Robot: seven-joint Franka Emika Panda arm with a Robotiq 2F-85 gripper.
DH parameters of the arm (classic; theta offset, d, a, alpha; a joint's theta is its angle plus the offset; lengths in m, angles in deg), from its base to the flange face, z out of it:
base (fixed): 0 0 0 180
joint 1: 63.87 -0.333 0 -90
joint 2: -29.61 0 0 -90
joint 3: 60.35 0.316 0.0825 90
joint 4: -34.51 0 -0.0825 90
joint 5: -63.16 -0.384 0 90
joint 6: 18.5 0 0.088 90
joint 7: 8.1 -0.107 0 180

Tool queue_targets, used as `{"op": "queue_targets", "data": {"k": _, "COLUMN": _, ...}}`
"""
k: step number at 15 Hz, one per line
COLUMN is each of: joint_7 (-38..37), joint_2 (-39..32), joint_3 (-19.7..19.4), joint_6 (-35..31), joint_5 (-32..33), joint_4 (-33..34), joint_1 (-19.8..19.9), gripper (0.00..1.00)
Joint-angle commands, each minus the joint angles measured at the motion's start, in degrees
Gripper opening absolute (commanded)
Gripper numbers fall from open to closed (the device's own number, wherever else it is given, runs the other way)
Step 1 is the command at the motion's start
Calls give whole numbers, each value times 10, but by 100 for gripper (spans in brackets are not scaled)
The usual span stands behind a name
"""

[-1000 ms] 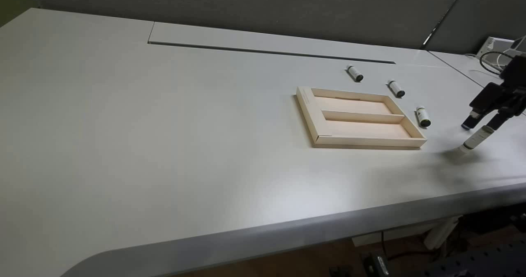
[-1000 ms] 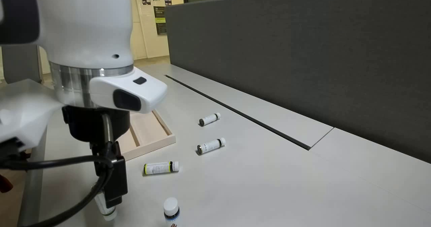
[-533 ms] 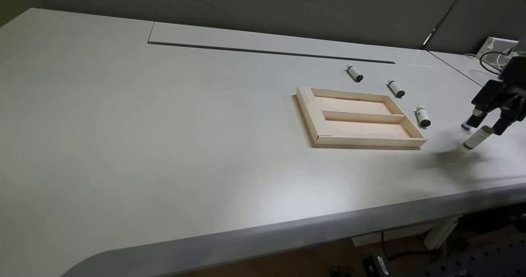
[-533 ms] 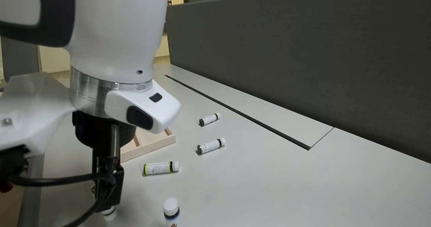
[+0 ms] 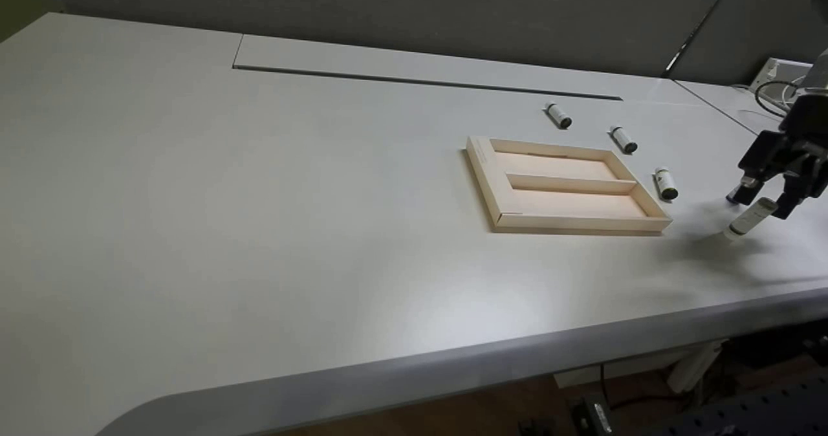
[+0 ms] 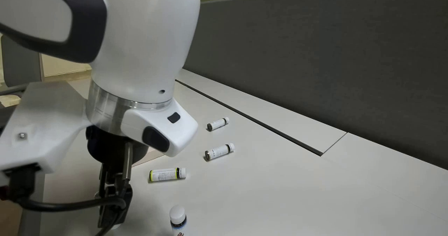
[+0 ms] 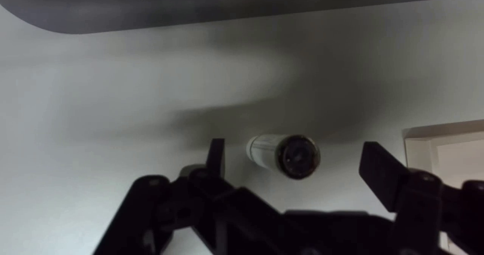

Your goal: Get the leftmost bottle on the table and put it in the left end of the lower half of the cardboard

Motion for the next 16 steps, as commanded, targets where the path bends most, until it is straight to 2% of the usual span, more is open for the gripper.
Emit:
{"op": "queue_targets", "data": {"k": 1, "joint_7": -24, "joint_2": -15, "joint_3": 6, "joint_6": 25, "joint_5": -1, "joint_4": 28, "joint_1": 9, "gripper": 60}}
{"op": "queue_targets", "data": {"k": 6, "joint_7": -34, "joint_2": -13, "joint_3": 6, "joint_6": 48, "joint_5": -1, "joint_4": 35, "joint_1": 9, "gripper": 25}}
{"op": "queue_targets", "data": {"k": 9, "joint_7": -22, "joint_2": 33, "joint_3": 11, "joint_6": 62, "joint_5": 0, "joint_4": 8, "joint_1": 3, "gripper": 5}}
{"op": "queue_targets", "data": {"k": 13, "joint_7": 0, "joint_2": 128, "joint_3": 21, "joint_6": 69, "joint_5": 7, "joint_4": -51, "joint_1": -17, "gripper": 7}}
{"op": "queue_targets", "data": {"k": 16, "joint_7": 33, "joint_2": 208, "joint_3": 29, "joint_6": -1, "joint_5": 3, "joint_4": -121, "joint_1": -40, "gripper": 7}}
